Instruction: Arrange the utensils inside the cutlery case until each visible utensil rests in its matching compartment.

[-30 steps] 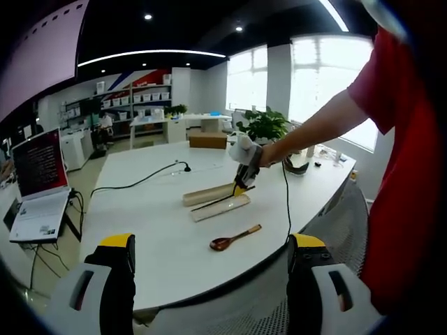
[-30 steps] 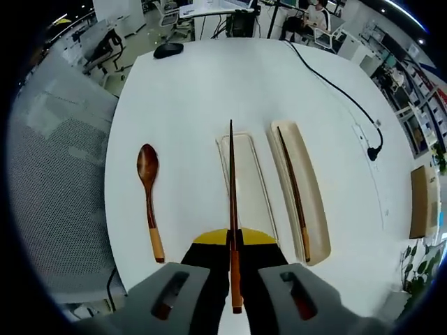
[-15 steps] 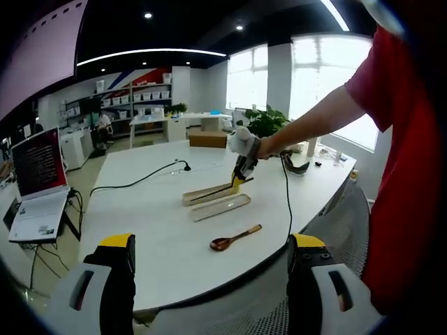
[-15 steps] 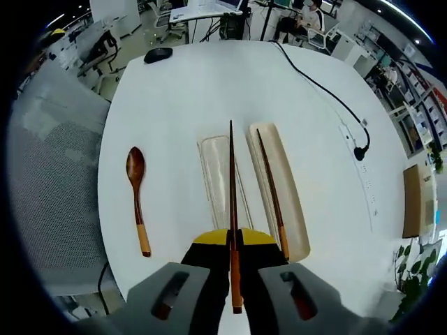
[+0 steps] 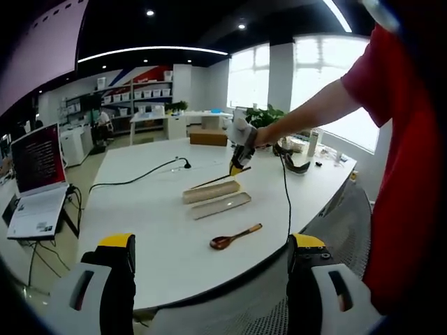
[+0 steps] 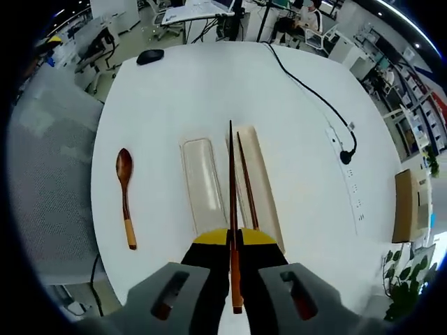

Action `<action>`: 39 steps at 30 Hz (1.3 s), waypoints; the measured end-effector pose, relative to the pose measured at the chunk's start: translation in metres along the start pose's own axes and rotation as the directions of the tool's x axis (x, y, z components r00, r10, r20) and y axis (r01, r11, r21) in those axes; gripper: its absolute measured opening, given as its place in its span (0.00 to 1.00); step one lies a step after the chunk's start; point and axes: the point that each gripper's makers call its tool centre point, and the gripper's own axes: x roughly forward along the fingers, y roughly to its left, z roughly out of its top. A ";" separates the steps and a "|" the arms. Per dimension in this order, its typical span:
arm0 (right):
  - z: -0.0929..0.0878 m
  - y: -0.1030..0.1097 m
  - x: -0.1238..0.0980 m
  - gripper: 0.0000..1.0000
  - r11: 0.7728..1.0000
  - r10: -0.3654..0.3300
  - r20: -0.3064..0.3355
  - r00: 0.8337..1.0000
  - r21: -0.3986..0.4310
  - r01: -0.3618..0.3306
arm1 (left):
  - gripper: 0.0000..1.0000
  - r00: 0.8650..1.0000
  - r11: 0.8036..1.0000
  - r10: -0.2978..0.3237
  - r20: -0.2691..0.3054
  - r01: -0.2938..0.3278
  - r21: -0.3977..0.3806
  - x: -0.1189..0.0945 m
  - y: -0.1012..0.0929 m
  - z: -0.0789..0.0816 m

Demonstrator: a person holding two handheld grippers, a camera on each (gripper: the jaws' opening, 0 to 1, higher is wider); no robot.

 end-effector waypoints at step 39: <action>-0.007 -0.040 0.039 0.00 0.999 0.046 -0.073 0.996 -0.011 -0.046 | 0.92 0.999 0.999 0.019 -0.034 -0.020 -0.028 0.009 0.012 0.004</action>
